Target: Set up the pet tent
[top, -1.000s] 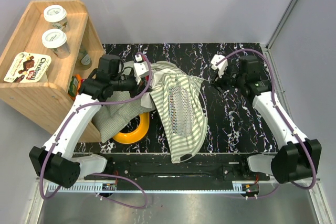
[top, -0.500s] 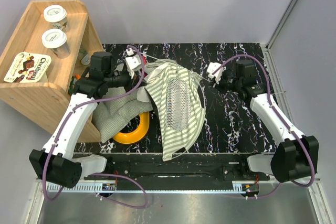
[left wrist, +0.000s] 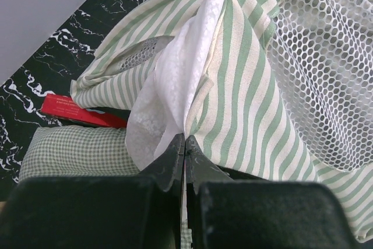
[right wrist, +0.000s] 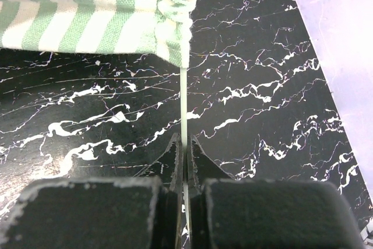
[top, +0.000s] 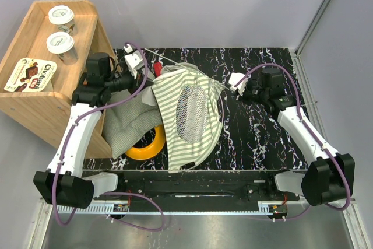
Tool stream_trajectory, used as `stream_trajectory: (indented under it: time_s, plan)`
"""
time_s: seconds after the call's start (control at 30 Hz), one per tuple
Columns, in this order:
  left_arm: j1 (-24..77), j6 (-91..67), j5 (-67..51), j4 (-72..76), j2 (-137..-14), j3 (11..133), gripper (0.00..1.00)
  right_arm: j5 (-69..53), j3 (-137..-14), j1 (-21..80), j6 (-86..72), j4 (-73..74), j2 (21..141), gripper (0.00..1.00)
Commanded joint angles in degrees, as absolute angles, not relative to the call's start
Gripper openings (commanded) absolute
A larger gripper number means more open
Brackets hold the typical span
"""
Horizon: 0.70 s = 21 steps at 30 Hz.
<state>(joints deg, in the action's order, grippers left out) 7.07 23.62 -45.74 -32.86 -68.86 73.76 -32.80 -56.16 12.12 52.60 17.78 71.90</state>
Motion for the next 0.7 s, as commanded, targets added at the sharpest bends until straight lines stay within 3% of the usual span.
stream_trajectory:
  time_s: [0.0,0.33,0.67]
  plan:
    - [5.63,22.24,-47.64,-27.16,-66.62,76.12,0.0,-29.96,-56.07,11.43,52.82,18.98,70.67,0.0]
    - [5.54,15.39,-49.13,-21.36,-72.59,77.25,0.0,-35.6,-59.85,17.13,44.48,16.44,66.54,0.07]
    - [5.54,14.24,-46.32,-24.87,-78.48,85.16,0.0,-29.88,-66.0,23.64,30.33,16.7,64.69,0.0]
